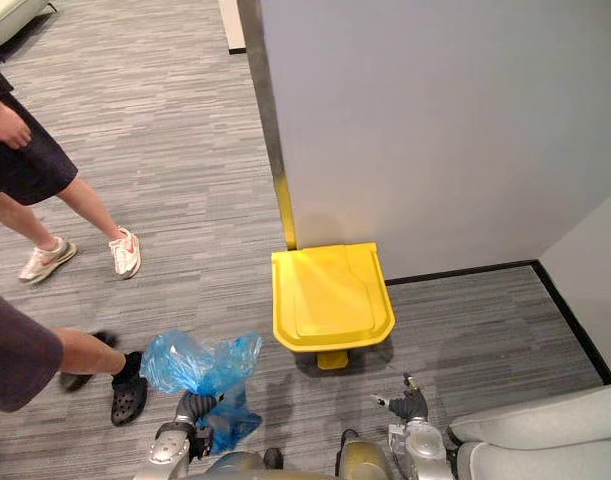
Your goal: Gather rubbish on tea table into small bin, then transfer packed bag to large trash can.
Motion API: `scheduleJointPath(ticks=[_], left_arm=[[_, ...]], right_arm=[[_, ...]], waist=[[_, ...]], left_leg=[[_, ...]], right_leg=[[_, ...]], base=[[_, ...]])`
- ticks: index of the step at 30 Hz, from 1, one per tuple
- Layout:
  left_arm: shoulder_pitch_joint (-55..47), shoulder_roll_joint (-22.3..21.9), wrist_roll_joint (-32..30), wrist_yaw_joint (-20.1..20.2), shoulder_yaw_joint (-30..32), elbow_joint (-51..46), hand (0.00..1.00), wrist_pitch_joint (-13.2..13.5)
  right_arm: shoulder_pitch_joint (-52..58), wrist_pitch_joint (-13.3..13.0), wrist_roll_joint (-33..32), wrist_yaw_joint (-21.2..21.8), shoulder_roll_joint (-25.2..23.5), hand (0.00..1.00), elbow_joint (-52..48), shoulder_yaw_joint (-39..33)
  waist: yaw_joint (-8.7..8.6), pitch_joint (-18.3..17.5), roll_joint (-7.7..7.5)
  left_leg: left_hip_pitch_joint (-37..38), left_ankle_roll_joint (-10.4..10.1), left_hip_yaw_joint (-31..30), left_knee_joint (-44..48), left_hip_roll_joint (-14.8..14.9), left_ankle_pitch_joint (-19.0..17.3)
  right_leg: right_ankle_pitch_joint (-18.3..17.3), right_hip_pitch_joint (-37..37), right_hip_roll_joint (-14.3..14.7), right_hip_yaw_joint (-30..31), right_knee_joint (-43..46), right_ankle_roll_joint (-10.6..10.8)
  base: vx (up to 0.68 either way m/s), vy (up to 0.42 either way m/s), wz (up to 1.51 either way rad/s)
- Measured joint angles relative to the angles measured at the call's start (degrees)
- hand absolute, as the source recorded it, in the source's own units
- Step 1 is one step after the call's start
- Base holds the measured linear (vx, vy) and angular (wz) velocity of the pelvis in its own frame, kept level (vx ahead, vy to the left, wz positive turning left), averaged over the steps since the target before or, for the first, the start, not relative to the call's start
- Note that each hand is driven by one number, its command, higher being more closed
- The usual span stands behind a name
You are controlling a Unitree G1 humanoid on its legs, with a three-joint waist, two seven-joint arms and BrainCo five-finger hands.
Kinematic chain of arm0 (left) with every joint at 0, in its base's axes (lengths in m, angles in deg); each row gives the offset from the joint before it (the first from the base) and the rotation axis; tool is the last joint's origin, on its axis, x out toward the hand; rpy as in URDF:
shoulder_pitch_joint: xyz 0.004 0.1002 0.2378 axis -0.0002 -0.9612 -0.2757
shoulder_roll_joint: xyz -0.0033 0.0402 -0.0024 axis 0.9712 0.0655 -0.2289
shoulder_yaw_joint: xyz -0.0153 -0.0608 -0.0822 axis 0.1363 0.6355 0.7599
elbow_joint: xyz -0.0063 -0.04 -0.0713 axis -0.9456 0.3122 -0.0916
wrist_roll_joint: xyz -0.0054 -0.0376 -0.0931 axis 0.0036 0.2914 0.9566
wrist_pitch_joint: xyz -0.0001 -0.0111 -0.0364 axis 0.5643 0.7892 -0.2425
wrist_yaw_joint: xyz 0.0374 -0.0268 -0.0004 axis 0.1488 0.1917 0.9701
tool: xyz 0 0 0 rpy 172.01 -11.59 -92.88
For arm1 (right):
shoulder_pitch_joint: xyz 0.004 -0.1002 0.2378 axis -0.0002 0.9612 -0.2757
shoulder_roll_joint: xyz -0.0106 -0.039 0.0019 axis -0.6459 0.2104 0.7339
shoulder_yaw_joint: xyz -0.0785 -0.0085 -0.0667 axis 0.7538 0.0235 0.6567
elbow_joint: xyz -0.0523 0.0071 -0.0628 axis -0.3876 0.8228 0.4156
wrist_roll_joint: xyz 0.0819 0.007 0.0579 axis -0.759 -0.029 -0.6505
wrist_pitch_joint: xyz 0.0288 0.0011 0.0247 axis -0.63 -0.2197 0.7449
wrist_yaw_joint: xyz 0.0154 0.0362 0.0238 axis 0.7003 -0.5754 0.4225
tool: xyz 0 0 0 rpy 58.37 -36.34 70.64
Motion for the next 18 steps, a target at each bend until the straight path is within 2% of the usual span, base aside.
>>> scheduleJointPath(ticks=[6,10,14,18], left_arm=[[-0.1,0.1,0.0,0.0,0.0,1.4,1.00,0.0],[-0.2,0.3,0.0,0.0,0.0,2.4,1.00,0.0],[-0.2,0.8,0.0,-0.2,0.0,2.6,1.00,0.0],[-0.3,1.4,0.0,-0.4,0.1,3.1,1.00,0.0]], right_arm=[[1.5,0.0,-0.4,0.0,0.0,0.00,0.4,-1.1],[1.5,0.0,-1.1,0.0,-0.2,0.00,0.6,-1.1],[2.0,0.0,-1.6,0.0,-0.4,0.00,0.7,-1.2],[2.2,0.0,-1.7,-0.1,-0.4,0.00,1.0,-1.7]], waist=[[-0.22,-1.2,-0.46],[-0.22,-1.5,-0.74],[-0.23,-1.7,-1.15],[-0.07,-1.6,-1.38]], left_leg=[[1.2,-0.4,-1.4,-1.3,0.1,0.4],[0.5,0.2,-2.7,-1.4,-1.0,1.3],[-0.1,0.4,-5.1,-4.3,-2.0,4.5],[-0.6,0.1,-6.8,-5.3,-2.6,6.1]], right_leg=[[2.1,3.9,-0.2,-1.1,-5.4,0.6],[4.1,5.6,-0.8,-2.1,-8.6,1.1],[5.6,5.6,-1.8,-4.6,-10.1,1.2],[6.1,5.7,-2.1,-6.5,-10.4,1.1]], base=[[0.02,0.012,0.10],[-0.06,0.040,0.16],[-0.12,0.001,0.34],[-0.13,-0.015,0.31]])
